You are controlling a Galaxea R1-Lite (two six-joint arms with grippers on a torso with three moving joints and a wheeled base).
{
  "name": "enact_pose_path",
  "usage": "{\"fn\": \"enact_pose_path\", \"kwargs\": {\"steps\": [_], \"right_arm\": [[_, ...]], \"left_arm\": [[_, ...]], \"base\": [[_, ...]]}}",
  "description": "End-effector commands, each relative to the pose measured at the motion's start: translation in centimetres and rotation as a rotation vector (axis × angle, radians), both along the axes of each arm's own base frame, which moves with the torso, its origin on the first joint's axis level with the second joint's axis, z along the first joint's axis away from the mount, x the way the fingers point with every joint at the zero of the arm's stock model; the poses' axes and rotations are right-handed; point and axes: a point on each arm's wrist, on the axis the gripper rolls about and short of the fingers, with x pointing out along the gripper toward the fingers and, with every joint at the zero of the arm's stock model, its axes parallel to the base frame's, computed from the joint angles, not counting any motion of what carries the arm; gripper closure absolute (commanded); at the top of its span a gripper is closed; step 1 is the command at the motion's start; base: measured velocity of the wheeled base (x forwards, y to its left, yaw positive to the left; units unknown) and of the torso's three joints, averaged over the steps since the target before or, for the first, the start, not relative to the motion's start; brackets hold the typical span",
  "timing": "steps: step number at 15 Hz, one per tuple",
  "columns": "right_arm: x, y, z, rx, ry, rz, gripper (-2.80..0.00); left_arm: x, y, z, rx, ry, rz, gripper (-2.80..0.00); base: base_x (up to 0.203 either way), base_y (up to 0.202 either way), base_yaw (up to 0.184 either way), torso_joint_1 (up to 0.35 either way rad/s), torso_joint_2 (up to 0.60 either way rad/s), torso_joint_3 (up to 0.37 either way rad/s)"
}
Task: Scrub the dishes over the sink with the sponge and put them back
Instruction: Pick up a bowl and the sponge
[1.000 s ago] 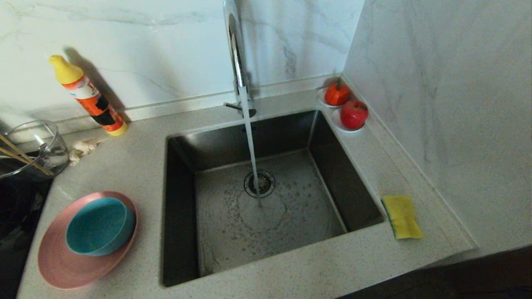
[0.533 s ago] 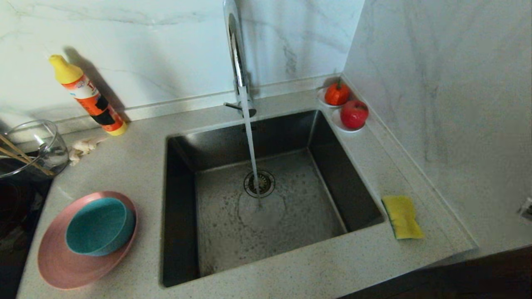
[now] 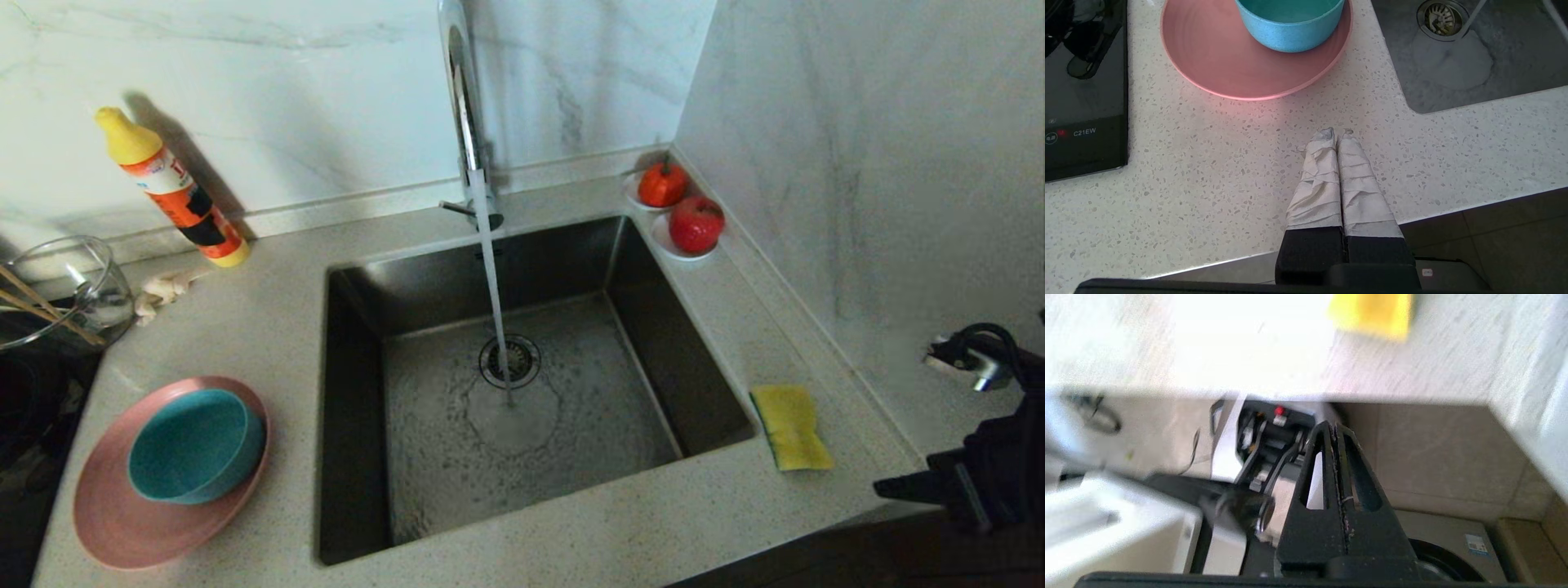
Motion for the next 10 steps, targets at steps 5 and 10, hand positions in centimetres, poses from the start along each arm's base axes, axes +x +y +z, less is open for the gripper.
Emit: {"fn": "enact_pose_path", "kwargs": {"steps": [5, 10], "right_arm": [[2.8, 1.7, -1.5, -0.033, 0.090, -0.047, 0.00], [4.5, 2.5, -2.2, -0.048, 0.093, -0.079, -2.80]], "left_arm": [[0.0, 0.0, 0.0, 0.000, 0.002, 0.001, 0.00], [0.0, 0.0, 0.0, 0.000, 0.003, 0.001, 0.00]], "base": [[0.000, 0.000, 0.000, 0.000, 0.00, 0.000], [0.000, 0.000, 0.000, 0.000, 0.00, 0.000]]}}
